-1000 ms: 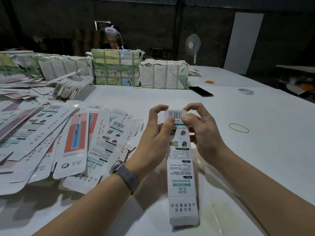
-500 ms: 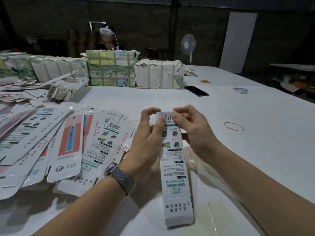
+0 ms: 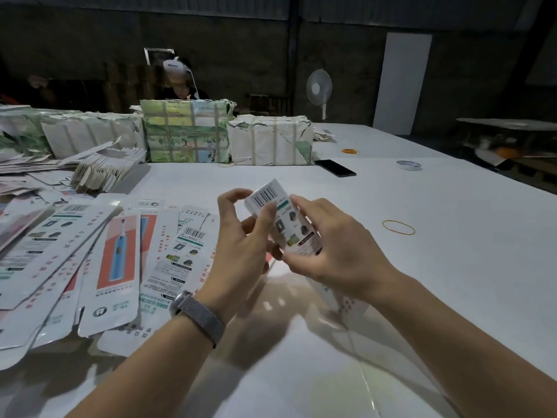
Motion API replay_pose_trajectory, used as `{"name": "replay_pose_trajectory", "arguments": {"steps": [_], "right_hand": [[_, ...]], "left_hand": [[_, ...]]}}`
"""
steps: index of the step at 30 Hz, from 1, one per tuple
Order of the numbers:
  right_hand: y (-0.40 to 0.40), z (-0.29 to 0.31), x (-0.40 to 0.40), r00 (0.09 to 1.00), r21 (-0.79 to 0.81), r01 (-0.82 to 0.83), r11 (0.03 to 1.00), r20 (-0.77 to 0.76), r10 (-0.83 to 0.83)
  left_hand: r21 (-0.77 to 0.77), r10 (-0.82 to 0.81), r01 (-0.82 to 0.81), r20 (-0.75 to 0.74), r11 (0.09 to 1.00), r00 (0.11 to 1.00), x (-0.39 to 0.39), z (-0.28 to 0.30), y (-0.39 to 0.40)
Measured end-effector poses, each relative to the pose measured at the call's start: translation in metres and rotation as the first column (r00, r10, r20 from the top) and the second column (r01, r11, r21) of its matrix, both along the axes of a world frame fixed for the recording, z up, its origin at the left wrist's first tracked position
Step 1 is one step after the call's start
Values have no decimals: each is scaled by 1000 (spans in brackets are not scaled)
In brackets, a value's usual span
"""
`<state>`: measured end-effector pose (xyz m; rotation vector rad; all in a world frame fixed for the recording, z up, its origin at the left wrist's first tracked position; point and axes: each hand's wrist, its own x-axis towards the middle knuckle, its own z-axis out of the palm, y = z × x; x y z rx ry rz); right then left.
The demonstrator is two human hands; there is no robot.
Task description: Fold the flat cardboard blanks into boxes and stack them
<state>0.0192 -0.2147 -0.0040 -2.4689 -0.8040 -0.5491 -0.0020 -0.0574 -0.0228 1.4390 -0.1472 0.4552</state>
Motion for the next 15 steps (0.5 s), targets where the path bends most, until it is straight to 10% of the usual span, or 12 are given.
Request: {"name": "replay_pose_trajectory", "arguments": {"steps": [8,15], "right_hand": [[-60,33,10,942,-30,304,952,-143,-305],[-227,30,29,596,-351,706,615,-176,-784]], "left_hand": [[157,103,-82,-128,984,986,5,-4,9],[483,154,-130,-10,866,988,-1,-4,11]]}}
